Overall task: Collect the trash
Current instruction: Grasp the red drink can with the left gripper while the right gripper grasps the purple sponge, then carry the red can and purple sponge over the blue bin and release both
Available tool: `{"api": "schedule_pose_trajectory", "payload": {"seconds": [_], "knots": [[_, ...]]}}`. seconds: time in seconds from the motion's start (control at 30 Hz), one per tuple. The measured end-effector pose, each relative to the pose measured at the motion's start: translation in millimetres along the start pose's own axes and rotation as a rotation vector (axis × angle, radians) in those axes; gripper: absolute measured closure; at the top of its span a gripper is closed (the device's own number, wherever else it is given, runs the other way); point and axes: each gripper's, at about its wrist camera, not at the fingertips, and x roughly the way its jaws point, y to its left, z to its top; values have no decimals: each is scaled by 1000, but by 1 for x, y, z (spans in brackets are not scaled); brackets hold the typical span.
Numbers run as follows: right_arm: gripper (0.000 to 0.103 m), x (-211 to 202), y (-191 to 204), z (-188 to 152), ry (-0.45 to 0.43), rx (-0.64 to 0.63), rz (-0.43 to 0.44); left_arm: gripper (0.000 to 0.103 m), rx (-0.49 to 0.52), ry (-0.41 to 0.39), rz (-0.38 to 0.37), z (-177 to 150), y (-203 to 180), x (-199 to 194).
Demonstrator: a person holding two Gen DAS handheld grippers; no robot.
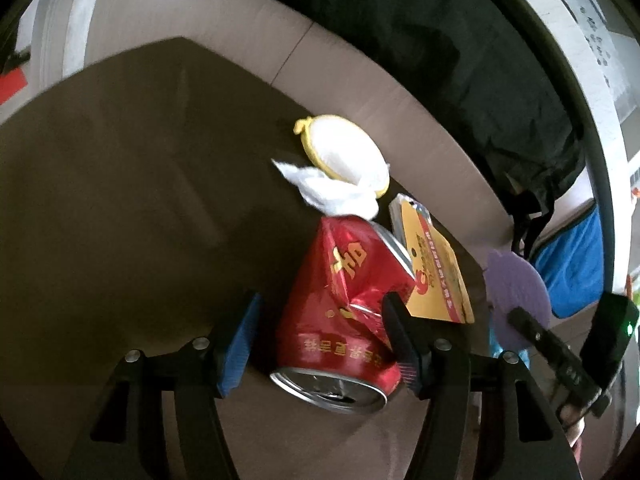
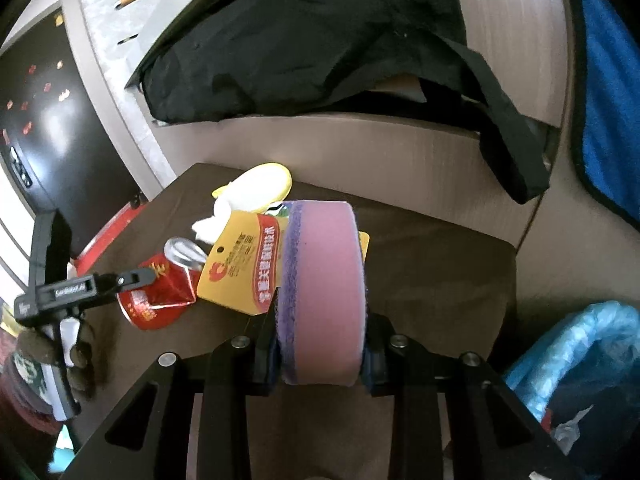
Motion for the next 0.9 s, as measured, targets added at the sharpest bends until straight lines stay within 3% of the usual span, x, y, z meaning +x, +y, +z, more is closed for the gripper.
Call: {"api": "schedule_pose_trajectory", "payload": {"seconds": [0.17, 0.53, 0.77, 0.9], "knots": [[75, -9, -2, -11, -3, 21, 11, 45, 26, -14, 38, -17, -21, -2], [75, -45, 11, -23, -94, -15, 33, 46, 219, -305, 139, -52, -81, -66], [75, -81, 0, -32, -144, 46, 28, 46, 296, -384, 152, -77, -120, -98], [75, -118, -14, -38, -193, 55, -22, 46, 352, -395, 110, -87, -154, -102]]}}
